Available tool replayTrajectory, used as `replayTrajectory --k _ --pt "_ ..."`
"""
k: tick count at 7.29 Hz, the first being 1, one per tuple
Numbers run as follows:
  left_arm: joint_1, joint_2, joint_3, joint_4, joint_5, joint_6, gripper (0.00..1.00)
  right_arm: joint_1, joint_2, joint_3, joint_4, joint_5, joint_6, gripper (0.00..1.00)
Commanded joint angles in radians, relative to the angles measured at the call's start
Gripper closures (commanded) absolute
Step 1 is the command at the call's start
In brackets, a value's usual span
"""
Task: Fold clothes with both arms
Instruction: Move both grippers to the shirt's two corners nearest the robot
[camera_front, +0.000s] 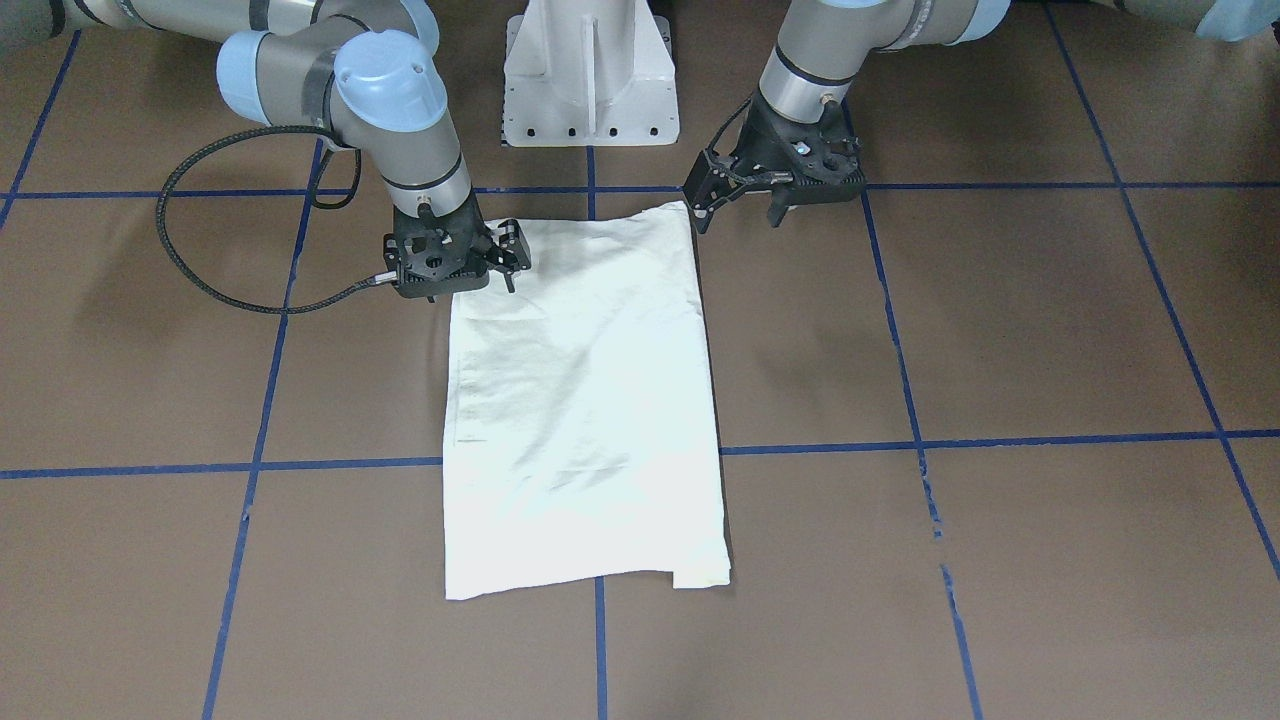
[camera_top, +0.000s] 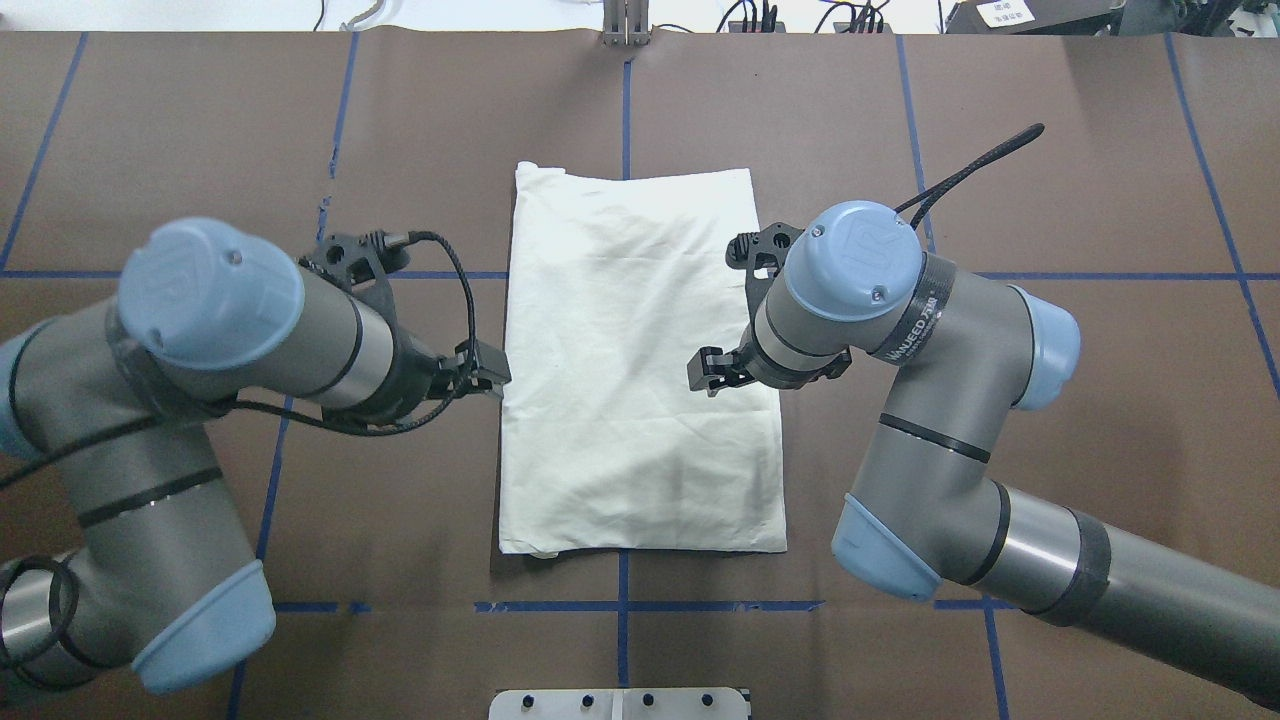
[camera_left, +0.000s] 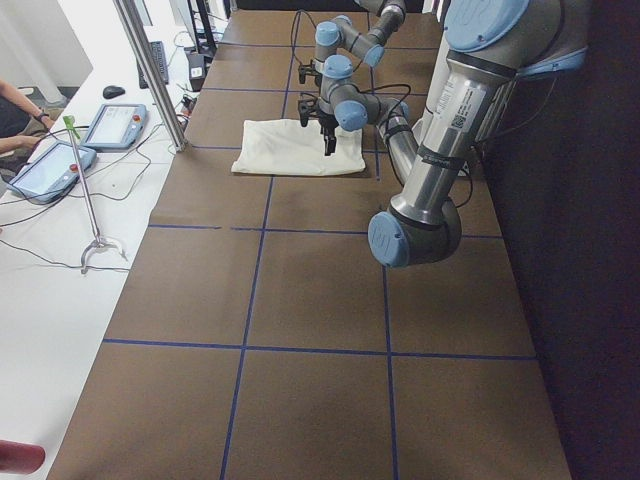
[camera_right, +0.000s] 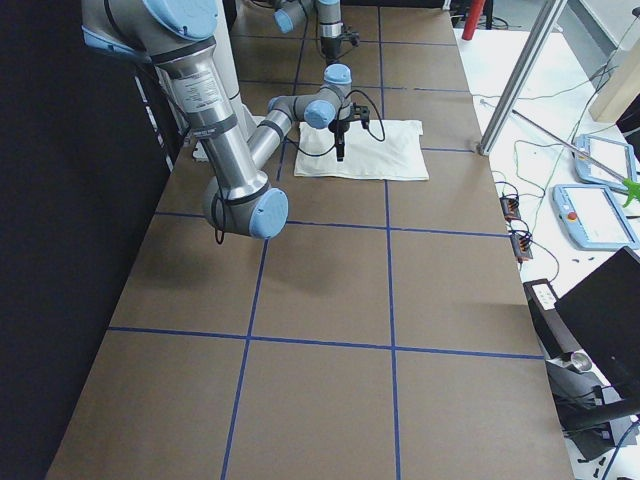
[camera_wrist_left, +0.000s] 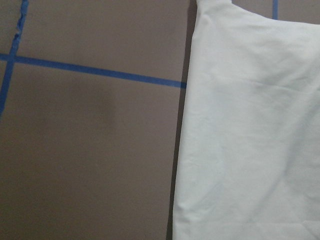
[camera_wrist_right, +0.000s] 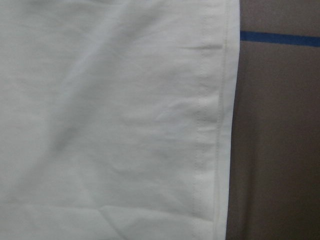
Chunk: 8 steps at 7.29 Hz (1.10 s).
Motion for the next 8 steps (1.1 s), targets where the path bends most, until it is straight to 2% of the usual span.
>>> replayTrajectory --k 1,3,4,8 --pt "0.158 0.079 0.014 -0.181 0.097 -0.258 0.00 0.006 -0.031 0.094 0.013 0.037 0.055 0.00" --pt "0.283 0.024 0.095 -0.179 0.183 -0.406 0.14 0.006 -0.053 0.131 0.013 0.041 0.064 0.00" --pt "0.283 -0.015 0.152 -0.178 0.206 -0.403 0.16 0.009 -0.053 0.131 0.013 0.040 0.064 0.00" --pt "0.275 -0.007 0.157 -0.150 0.228 -0.391 0.17 0.012 -0.055 0.130 0.013 0.040 0.077 0.00"
